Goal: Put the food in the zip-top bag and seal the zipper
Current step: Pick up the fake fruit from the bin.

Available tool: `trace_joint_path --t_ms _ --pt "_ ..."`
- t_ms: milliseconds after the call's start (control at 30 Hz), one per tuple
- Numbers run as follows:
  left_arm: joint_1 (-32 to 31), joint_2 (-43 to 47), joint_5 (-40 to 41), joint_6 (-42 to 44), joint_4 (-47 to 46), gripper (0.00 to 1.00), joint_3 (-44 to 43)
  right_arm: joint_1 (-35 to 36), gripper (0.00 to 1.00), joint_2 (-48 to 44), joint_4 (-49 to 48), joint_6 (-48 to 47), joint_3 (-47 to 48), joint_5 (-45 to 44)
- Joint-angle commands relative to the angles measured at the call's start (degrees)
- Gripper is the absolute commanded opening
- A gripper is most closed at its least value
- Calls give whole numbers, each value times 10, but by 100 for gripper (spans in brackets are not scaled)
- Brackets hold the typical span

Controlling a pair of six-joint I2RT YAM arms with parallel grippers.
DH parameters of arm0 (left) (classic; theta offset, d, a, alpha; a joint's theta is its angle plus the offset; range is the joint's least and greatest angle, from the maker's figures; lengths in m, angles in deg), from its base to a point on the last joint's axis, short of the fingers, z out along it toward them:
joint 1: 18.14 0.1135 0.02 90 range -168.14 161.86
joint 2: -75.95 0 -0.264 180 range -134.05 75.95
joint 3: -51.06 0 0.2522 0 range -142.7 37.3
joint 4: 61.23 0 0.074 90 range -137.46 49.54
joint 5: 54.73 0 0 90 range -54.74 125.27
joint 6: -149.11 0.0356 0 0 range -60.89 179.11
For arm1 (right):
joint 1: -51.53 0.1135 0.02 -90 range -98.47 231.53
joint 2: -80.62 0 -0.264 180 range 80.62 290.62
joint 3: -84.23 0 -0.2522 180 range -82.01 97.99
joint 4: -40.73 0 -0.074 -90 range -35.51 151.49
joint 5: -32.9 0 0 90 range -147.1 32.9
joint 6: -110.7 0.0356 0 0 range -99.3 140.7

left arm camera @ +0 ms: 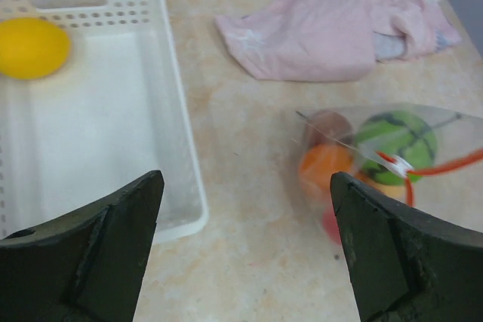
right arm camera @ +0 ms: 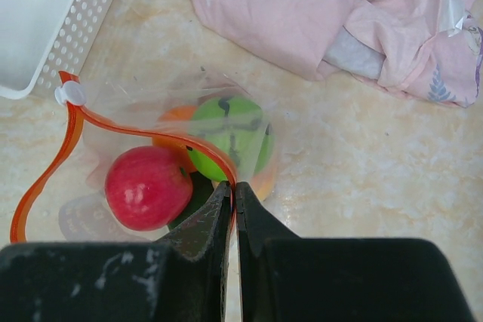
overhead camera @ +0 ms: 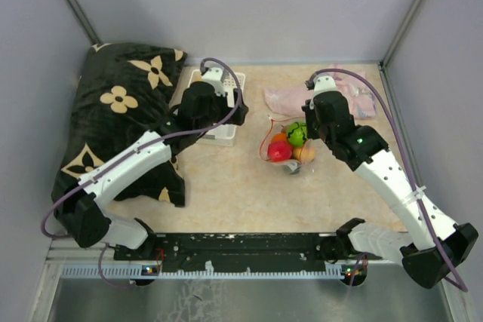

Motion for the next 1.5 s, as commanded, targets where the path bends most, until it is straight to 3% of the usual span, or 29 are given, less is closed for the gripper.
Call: trace_joint_path --t_ms 0,367,533,767,1100,1267,1467 --pt "59 -13 6 4 -19 98 3 -6 6 -17 -27 5 18 9" --pt "163 -141 34 27 -11 100 -77 -6 6 -18 -20 -2 24 12" --pt "199 -222 34 56 -50 99 -119 -6 6 -14 -22 -5 19 12" --pt "221 -323 -31 216 -99 100 -191 -7 6 -6 -19 -15 17 9" --pt "241 -449 -71 457 0 100 -338 -6 6 -3 -23 -23 0 2" --pt "248 -505 -82 527 77 99 -415 -7 6 -2 -22 -22 -1 -2" --pt "254 -532 -107 542 112 99 -441 -6 6 -1 -21 -22 1 -1"
